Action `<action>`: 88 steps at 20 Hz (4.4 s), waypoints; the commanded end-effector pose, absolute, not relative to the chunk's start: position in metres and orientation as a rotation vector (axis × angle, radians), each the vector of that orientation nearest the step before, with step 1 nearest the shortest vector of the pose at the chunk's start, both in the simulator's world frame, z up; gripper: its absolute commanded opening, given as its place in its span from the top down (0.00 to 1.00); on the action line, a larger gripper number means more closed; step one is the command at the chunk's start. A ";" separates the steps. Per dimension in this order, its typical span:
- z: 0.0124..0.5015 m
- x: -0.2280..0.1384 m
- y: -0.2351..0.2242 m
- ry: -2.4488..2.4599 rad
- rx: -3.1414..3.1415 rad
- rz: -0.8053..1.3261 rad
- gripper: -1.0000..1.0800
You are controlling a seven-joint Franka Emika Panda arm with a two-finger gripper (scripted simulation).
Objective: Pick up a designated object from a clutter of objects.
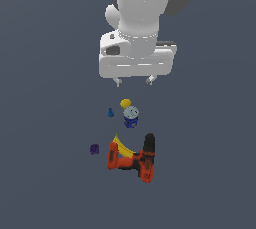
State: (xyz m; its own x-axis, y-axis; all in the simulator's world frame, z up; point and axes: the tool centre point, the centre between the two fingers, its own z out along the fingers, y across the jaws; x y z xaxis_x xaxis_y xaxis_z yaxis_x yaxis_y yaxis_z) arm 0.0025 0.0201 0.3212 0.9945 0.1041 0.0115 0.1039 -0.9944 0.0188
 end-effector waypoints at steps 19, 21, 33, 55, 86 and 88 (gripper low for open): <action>0.255 -0.003 -0.011 0.693 3.058 0.012 0.04; 0.247 -0.005 -0.015 0.757 3.044 0.012 0.04; 0.201 -0.018 -0.037 1.134 2.930 0.011 0.04; 0.124 -0.057 -0.076 1.768 2.599 0.006 0.04; 0.067 -0.082 -0.092 2.025 2.402 0.000 0.04; 0.058 -0.082 -0.092 2.026 2.401 0.000 0.04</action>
